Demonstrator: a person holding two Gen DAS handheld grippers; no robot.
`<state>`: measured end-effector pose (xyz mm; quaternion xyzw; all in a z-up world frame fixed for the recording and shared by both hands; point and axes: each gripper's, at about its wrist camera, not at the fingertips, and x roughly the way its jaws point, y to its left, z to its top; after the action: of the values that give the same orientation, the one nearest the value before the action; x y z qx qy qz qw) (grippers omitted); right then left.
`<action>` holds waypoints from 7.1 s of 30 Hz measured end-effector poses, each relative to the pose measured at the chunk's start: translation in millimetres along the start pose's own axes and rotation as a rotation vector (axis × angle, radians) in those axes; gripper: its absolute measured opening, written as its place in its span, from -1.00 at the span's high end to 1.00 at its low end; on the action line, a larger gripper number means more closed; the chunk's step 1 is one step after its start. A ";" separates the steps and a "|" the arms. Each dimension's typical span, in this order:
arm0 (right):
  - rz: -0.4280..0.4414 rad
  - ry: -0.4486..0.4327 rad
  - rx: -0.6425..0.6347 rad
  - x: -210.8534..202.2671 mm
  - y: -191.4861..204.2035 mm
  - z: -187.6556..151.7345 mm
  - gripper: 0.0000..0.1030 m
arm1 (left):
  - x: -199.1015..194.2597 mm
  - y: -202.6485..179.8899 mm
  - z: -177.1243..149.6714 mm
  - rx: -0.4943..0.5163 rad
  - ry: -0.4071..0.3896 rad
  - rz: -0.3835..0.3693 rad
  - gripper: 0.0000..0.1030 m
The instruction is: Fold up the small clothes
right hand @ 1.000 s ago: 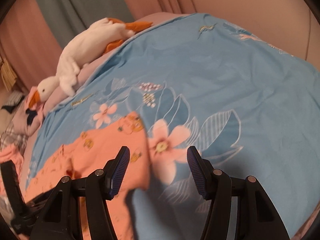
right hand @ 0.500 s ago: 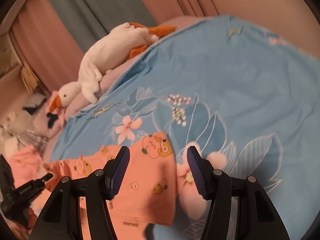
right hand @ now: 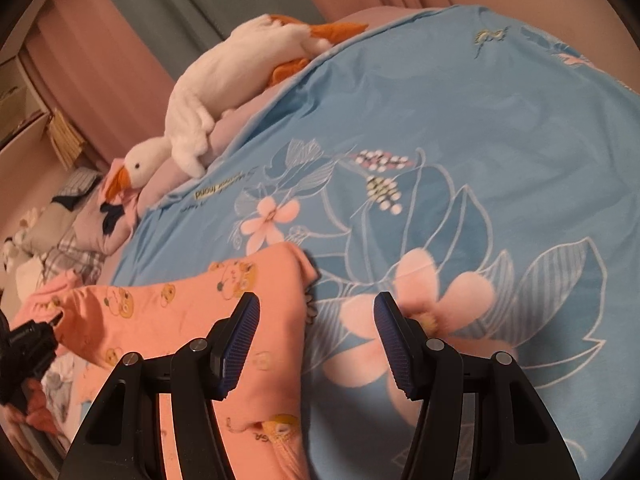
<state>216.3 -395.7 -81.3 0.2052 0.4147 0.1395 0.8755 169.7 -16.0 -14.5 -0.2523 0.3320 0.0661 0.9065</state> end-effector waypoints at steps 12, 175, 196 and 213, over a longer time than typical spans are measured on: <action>-0.002 0.076 -0.100 16.3 33.7 -15.4 -0.15 | 2.6 24.9 -8.3 -0.017 0.035 0.052 0.90; -0.118 -0.061 -0.310 -89.2 227.2 -76.4 -0.70 | -95.5 325.7 12.5 -0.652 -0.215 0.370 0.90; -0.172 -0.035 -0.223 -85.6 195.6 -76.3 -0.70 | -74.2 95.1 38.5 -0.096 -0.065 -0.132 0.90; -0.195 0.031 -0.139 -68.9 154.8 -81.9 -0.70 | 35.8 17.8 -53.2 0.164 0.336 -0.232 0.84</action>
<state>98.2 -268.6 -8.5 0.1003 0.4357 0.0852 0.8904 161.9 -29.0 -79.2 -0.2218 0.4513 -0.1088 0.8575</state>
